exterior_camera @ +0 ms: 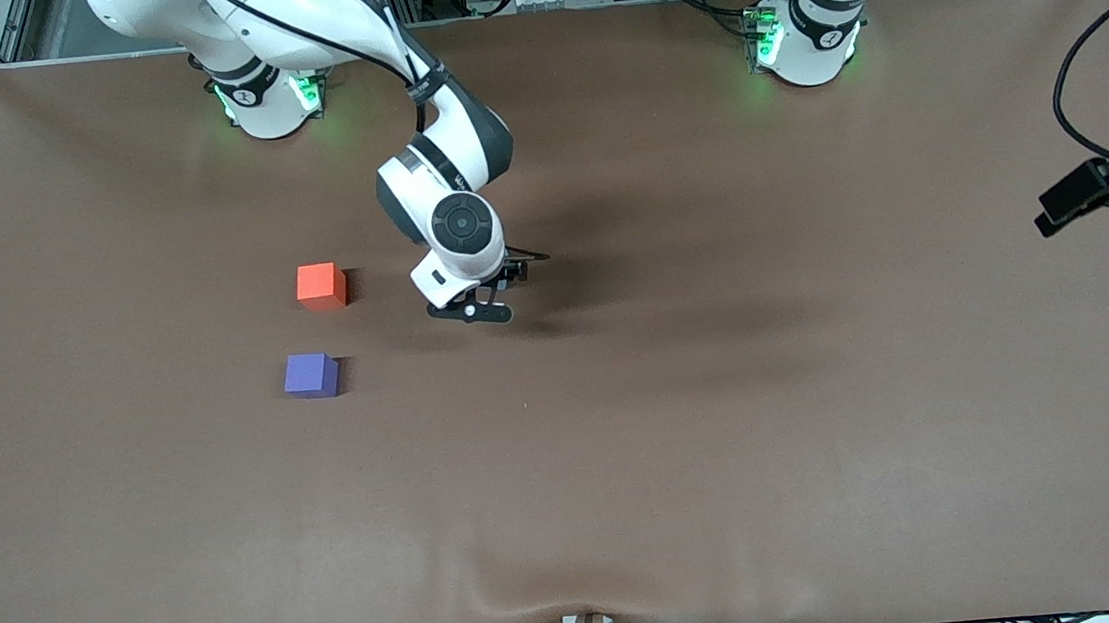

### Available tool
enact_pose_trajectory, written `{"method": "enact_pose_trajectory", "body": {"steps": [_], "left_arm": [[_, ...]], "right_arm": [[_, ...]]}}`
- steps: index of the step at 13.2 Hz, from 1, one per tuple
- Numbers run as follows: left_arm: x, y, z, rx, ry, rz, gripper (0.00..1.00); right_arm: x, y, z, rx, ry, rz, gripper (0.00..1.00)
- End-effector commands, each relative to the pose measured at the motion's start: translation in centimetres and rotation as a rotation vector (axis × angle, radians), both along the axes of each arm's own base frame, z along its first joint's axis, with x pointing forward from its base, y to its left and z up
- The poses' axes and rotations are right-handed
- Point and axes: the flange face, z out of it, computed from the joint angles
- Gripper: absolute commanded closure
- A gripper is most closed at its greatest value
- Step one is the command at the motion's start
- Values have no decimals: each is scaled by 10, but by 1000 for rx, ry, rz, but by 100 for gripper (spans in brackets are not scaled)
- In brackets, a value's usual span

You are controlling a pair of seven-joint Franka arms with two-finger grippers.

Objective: Place blue block between orange and purple blocks
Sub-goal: 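Close the right gripper on the cyan block and lift it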

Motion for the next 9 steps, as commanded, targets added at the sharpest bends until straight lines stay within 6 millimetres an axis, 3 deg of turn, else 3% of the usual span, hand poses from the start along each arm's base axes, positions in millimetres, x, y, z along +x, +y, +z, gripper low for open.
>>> {"method": "enact_pose_trajectory", "body": {"steps": [1,5,9], "left_arm": [[-28,-12,4,15,-2,-39,0],[-38,-9,11,21,-10,-33,0],[-30,-1,2,19,-4,-29,0]], "right_arm": [[-11,-1,9,7,-18,24,0],[-35,-25,-2,53,-81,42,0],[-47,-21,-14,71,-107,38,1]]}}
